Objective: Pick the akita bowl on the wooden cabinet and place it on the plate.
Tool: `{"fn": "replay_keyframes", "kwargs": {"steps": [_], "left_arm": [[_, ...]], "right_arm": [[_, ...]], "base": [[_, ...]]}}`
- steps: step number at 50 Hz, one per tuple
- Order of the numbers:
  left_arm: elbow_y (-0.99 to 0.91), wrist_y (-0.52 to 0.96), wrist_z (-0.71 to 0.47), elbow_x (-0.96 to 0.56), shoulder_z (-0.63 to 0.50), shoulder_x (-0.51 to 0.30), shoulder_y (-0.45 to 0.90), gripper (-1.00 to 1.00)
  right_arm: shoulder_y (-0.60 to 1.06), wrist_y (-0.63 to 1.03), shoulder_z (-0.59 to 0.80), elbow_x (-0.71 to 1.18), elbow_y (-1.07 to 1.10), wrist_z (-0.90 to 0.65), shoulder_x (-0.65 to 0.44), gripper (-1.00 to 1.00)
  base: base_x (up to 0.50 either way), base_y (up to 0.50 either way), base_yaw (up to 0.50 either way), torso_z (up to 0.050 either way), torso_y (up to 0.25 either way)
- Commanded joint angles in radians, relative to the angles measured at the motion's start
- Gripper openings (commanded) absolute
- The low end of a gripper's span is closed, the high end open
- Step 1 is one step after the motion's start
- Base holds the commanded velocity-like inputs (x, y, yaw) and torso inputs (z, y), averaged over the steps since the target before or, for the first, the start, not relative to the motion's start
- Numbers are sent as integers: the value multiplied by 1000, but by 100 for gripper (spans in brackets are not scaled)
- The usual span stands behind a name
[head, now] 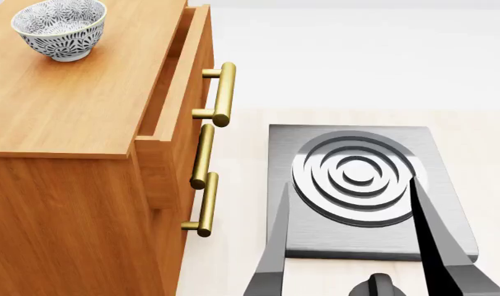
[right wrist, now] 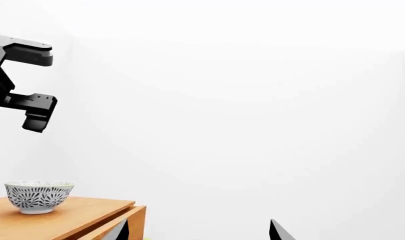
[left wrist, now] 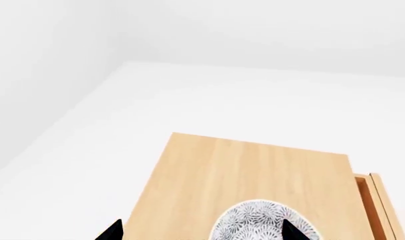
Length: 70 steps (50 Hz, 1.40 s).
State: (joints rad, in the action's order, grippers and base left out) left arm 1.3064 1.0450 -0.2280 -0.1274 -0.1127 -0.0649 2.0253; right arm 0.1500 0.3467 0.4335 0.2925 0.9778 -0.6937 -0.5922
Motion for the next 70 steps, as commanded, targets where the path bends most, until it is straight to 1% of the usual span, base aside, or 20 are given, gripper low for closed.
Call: {"fn": "replay_keyframes", "kwargs": {"steps": [1, 10, 19, 24, 39, 42, 45, 48, 51, 53, 54, 55, 63, 65, 66, 67, 70], "left_arm": [[2, 12, 24, 89, 57, 7, 3, 100], [2, 3, 28, 106, 66, 8, -1, 100], [2, 3, 28, 112, 78, 5, -2, 100], [2, 11, 50, 122, 62, 8, -3, 100], [2, 20, 49, 116, 70, 6, -13, 100], [2, 18, 53, 122, 62, 7, -10, 100], [2, 36, 90, 128, 40, 11, -17, 100], [2, 57, 101, 124, 41, 8, -27, 100], [2, 66, 65, 108, 78, -3, -29, 100], [2, 80, 63, 112, 77, -3, -34, 100], [2, 95, 28, 110, 96, -8, -40, 100], [2, 105, 59, 110, 86, -5, -43, 100], [2, 83, 62, 127, 68, 1, -50, 100], [2, 86, 62, 123, 73, 0, -59, 100], [2, 97, 55, 106, 102, -5, -65, 100], [2, 92, 60, 116, 88, -2, -71, 100], [2, 98, 54, 104, 116, -8, -80, 100]], "right_arm": [[0, -3, 4, 1, -2, -3, -2, 100], [0, -4, 9, 0, -2, -5, -4, 100], [0, -6, 12, -1, -1, -8, -6, 100], [2, -7, 16, -2, -5, -8, -6, 100], [5, -10, 21, -2, -6, -10, -9, 100], [5, -11, 20, 0, -6, -11, -10, 100], [6, -11, 20, 1, -6, -12, -11, 100], [6, -12, 19, 3, -6, -13, -12, 100], [7, -11, 21, 3, -7, -14, -12, 100], [7, -12, 20, 5, -7, -14, -12, 100], [9, -10, 21, 5, -9, -14, -12, 100], [9, -10, 22, 6, -8, -15, -12, 100], [11, -12, 24, 6, -15, -15, -13, 100], [12, -13, 27, 4, -19, -14, -12, 100], [12, -13, 27, 5, -19, -14, -12, 100], [13, -13, 27, 5, -19, -14, -12, 100], [14, -15, 29, 5, -24, -13, -11, 100]], "base": [[0, 0, 0, 0, 0], [0, 0, 0, 0, -13], [0, 0, 0, 0, -250], [0, 0, 0, 0, -166], [0, 0, 0, 0, -1], [0, 0, 0, 0, -157], [0, 0, 0, 0, 0], [0, 0, 0, 0, 0], [0, 0, 0, 0, 0], [0, 0, 0, 0, 0], [0, 0, 0, 0, 0], [0, 0, 0, 0, 0], [0, 0, 0, 0, 0], [0, 0, 0, 0, 0], [0, 0, 0, 0, 0], [0, 0, 0, 0, 0], [0, 0, 0, 0, 0]]}}
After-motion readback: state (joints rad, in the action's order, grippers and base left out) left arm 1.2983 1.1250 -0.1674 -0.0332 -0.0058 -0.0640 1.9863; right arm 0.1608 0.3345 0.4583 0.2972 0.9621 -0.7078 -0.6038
